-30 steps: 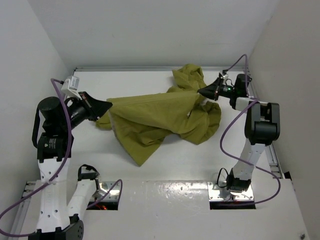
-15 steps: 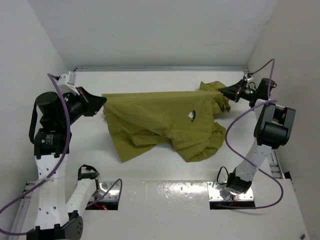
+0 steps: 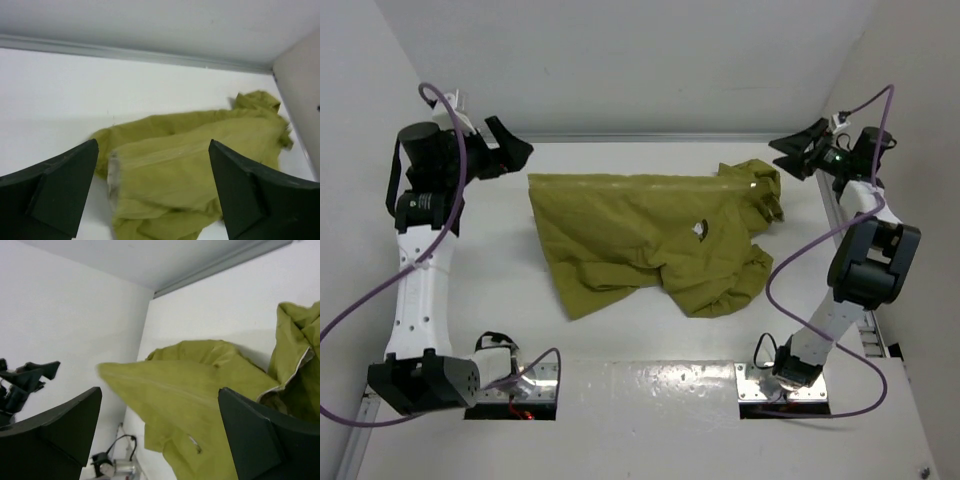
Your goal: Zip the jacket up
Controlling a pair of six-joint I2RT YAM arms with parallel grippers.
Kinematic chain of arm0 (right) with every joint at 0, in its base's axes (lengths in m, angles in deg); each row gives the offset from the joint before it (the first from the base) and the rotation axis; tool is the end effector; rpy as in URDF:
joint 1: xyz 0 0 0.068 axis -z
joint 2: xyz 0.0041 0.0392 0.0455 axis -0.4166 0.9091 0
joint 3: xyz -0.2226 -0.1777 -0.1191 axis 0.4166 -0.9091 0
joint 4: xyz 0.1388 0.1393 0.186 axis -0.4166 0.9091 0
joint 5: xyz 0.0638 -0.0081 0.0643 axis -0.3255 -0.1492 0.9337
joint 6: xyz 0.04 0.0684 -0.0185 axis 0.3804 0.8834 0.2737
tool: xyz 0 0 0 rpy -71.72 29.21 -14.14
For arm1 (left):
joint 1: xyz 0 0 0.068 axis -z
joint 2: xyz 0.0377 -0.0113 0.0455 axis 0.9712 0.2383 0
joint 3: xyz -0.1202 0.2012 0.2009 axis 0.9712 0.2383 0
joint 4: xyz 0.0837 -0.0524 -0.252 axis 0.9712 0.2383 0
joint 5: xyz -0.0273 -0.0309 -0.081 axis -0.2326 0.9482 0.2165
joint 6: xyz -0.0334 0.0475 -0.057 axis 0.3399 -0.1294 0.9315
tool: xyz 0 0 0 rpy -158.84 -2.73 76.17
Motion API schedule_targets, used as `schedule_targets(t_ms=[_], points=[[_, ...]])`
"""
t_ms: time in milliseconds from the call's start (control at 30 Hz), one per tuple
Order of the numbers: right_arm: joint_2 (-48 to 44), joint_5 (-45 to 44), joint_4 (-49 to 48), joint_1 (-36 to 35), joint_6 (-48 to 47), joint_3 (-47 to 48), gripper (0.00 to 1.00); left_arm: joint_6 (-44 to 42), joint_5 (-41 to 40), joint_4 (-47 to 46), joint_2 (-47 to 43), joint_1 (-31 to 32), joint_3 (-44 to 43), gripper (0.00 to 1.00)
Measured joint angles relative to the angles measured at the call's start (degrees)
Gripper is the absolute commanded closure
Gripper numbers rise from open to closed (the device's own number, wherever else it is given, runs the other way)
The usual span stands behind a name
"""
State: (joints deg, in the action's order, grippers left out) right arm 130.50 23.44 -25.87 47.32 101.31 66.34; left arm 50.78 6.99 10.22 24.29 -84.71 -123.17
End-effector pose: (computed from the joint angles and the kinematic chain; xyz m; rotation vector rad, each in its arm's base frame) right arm 0.4463 -0.1182 0.2849 0.4910 1.8742 1.4156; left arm 0.2720 0.0112 0.4646 -0.1751 1.8161 -0.5490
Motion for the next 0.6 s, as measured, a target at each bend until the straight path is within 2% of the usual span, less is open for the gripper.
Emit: schedule_targets(t_ms=[133, 233, 333, 433, 500, 600], points=[[-6.34, -0.11, 8.46, 1.60, -7.91, 0.44, 0.00, -3.08, -1.97, 3.08, 3.21, -0.33, -7.56, 0.00], [-12.37, -2.99, 26.01, 2.34, -23.69, 1.77, 0.00, -7.56, -3.30, 8.09, 5.51, 0.04, -13.57, 0.00], [-18.91, -10.88, 43.01, 1.03, -40.72, 2.56, 0.00, -11.65, -4.15, 13.75, 8.41, 0.55, -16.39, 0.00], [-28.00, -17.68, 52.54, -0.46, -53.24, -2.16, 0.00, -14.97, -4.74, 18.78, 11.23, 1.03, -14.01, 0.00], [-35.12, -20.90, 56.68, 0.09, -59.43, -8.00, 0.00, -16.85, -5.38, 20.44, 11.93, 1.46, -7.39, 0.00], [-40.09, -23.06, 60.63, 1.99, -64.17, -13.73, 0.00, -18.75, -6.80, 23.10, 12.13, 2.19, 0.70, 0.00]])
